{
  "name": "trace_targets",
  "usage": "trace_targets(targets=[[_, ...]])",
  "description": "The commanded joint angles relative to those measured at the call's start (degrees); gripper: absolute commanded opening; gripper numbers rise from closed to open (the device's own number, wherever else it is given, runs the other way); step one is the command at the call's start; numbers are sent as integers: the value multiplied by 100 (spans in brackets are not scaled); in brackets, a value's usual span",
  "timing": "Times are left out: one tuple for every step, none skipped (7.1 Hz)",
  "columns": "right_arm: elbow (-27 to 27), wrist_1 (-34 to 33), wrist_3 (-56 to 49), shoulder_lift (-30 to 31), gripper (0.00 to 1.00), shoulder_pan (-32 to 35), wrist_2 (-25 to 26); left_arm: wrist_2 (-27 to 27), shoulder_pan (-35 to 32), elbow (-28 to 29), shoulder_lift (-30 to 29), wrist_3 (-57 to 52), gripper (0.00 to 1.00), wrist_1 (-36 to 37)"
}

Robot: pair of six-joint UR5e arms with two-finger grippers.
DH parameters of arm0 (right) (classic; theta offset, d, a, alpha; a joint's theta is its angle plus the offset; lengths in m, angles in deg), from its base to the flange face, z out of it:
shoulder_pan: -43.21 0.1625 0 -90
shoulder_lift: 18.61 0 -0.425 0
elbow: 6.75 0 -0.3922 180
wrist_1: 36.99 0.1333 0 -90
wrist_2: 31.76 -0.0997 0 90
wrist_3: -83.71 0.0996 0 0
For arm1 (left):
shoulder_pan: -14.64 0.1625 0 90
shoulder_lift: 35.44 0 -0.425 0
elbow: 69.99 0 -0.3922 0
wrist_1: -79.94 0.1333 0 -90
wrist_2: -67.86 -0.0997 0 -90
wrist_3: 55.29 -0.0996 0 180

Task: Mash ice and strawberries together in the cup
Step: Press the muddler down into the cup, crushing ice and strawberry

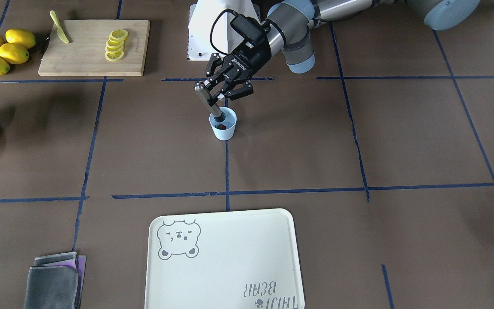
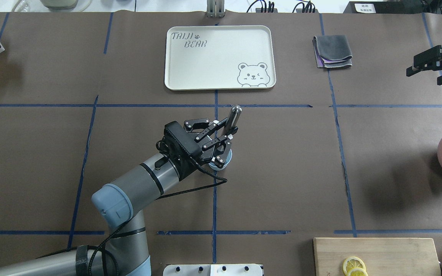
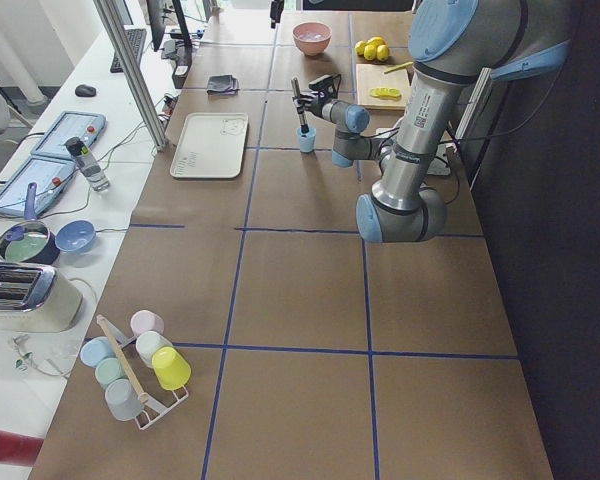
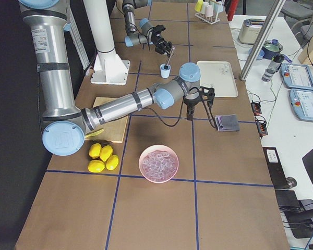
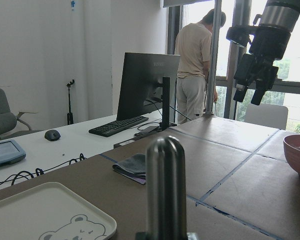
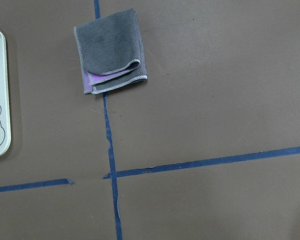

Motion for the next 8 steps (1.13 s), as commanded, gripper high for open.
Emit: trace_targets(targets=[[-6,0,0,0,100,0,-2,-3,63,92,101,-134,0,-89],[-6,0,0,0,100,0,-2,-3,133,197,119,-336,0,-377],[-6,0,0,0,100,17,-19,-3,142,233,102,-346,0,-449],[-6,-9,0,9,100,35,-80,-3,143,224,102,-346,0,-441],[-6,-9,0,18,100,44,-90,-3,160,224,110,-372,0,-441],[-6,-9,0,26,100,53,-107,-38,160,207,67,-373,0,-441],[-6,-9,0,26,100,44,-107,-47,169,181,58,-373,0,-441],[-6,-9,0,26,100,53,-107,-64,152,-89,14,-381,0,-415]])
